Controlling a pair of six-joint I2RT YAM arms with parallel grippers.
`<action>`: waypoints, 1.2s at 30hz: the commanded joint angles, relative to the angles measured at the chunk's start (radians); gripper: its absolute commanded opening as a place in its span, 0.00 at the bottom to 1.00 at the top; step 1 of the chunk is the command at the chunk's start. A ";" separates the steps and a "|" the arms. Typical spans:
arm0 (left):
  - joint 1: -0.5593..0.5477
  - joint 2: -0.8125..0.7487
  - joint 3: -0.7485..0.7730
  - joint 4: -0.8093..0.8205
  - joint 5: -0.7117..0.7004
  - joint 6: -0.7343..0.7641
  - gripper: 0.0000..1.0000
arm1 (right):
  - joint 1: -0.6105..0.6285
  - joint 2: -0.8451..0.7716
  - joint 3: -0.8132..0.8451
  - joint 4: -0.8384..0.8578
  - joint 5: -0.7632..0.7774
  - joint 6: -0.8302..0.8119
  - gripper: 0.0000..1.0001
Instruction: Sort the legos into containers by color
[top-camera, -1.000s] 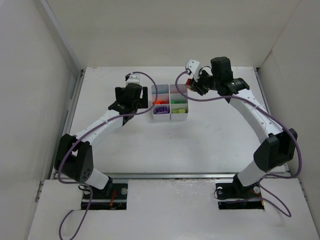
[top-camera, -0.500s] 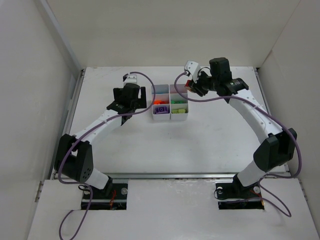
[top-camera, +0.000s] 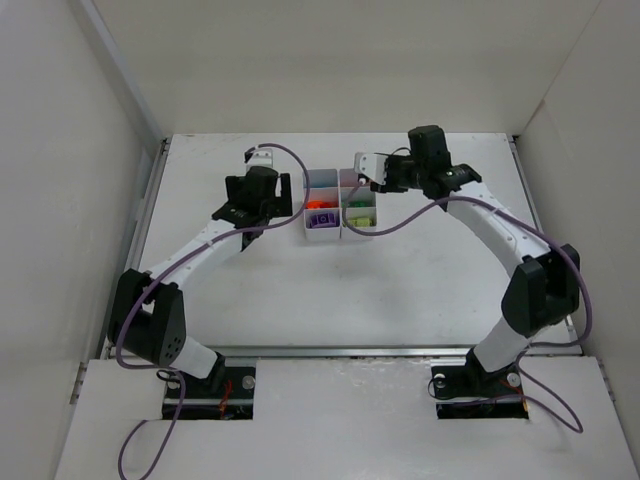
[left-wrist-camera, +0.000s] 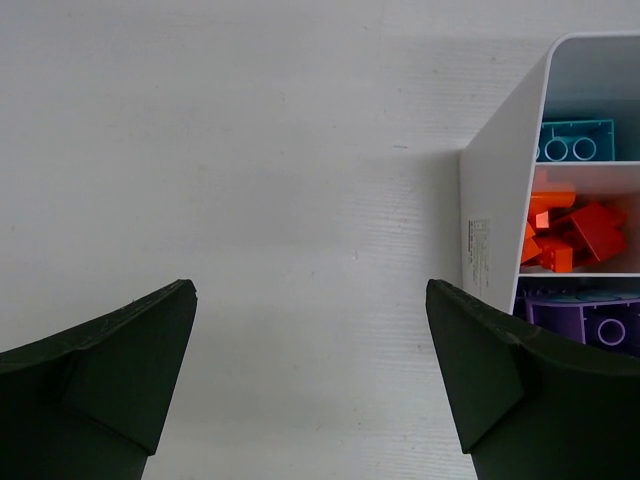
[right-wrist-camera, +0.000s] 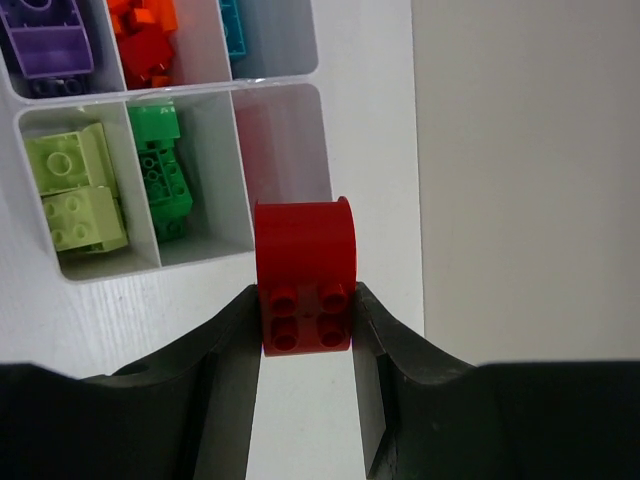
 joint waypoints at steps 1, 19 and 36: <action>0.006 -0.060 -0.027 0.011 -0.027 -0.012 0.98 | -0.001 0.054 0.037 0.084 -0.083 -0.155 0.00; 0.035 -0.050 -0.036 -0.009 -0.027 -0.022 0.99 | 0.018 0.296 0.254 -0.071 -0.140 -0.218 0.00; 0.053 -0.041 -0.018 0.000 -0.018 -0.032 0.99 | 0.018 0.297 0.245 -0.049 -0.113 -0.199 0.67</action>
